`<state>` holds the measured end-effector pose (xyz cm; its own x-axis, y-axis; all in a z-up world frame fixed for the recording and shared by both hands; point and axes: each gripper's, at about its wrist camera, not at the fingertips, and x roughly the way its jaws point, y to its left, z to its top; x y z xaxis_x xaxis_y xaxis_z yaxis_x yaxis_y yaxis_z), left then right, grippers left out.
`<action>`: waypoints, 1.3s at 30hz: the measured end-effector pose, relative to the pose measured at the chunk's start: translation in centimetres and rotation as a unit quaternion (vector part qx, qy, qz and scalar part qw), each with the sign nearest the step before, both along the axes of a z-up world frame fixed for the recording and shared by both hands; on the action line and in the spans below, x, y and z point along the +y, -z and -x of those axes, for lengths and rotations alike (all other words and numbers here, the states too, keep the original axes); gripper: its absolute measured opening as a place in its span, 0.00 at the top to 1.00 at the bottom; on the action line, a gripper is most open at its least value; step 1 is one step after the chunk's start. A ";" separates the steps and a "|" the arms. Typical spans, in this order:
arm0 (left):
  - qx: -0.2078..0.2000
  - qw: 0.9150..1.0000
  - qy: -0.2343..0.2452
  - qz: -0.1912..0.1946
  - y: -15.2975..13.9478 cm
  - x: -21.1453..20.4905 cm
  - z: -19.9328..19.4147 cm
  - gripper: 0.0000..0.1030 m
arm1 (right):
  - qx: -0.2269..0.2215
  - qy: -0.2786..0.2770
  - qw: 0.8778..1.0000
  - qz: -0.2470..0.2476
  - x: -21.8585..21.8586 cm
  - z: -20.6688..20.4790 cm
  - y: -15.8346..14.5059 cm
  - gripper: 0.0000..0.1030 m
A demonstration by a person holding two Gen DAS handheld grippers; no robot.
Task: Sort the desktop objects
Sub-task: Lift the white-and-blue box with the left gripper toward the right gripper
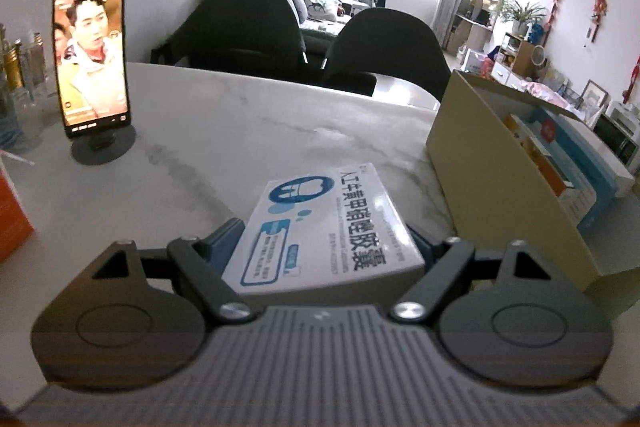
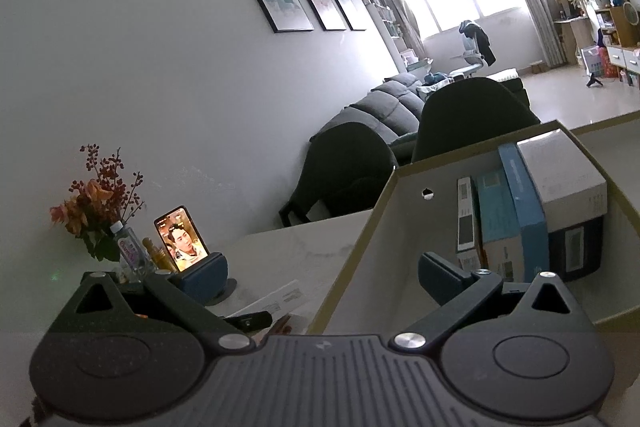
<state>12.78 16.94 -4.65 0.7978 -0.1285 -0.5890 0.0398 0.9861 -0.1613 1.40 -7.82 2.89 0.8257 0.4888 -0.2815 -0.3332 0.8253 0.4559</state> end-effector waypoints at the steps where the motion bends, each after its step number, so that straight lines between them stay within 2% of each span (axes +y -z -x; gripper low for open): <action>1: 0.001 1.000 -0.001 -0.004 0.1 -0.2 0.2 0.19 | 0.002 0.000 1.000 -0.001 0.0 0.0 0.1 0.01; 8: 0.010 0.999 -0.018 -0.036 1.2 -0.9 2.0 0.19 | 0.023 0.000 1.000 -0.007 0.2 0.2 1.5 0.01; 15: 0.019 0.999 -0.032 -0.025 2.5 -0.9 2.4 0.18 | 0.034 0.004 0.999 -0.006 0.0 0.2 2.7 0.01; 20: 0.017 0.998 -0.034 -0.049 2.8 -1.7 2.2 0.17 | 0.031 -0.002 1.000 -0.003 0.2 0.5 2.6 0.01; 25: 0.021 0.998 -0.035 -0.055 3.4 -2.0 2.4 0.18 | 0.031 -0.010 0.999 -0.008 0.3 0.5 2.5 0.01; 31: 0.016 0.999 -0.038 -0.035 3.7 -1.5 3.0 0.21 | 0.027 -0.016 1.000 -0.001 0.8 0.7 2.6 0.01; 39: -0.012 0.998 -0.052 0.012 2.9 -0.3 5.3 0.22 | 0.027 -0.038 0.999 -0.014 1.6 0.9 2.5 0.01</action>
<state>7.49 16.68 -7.58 0.8213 -0.0572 -0.5677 -0.0593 0.9810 -0.1846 0.51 -6.26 0.43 0.7702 0.5575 -0.3097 -0.3690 0.7857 0.4966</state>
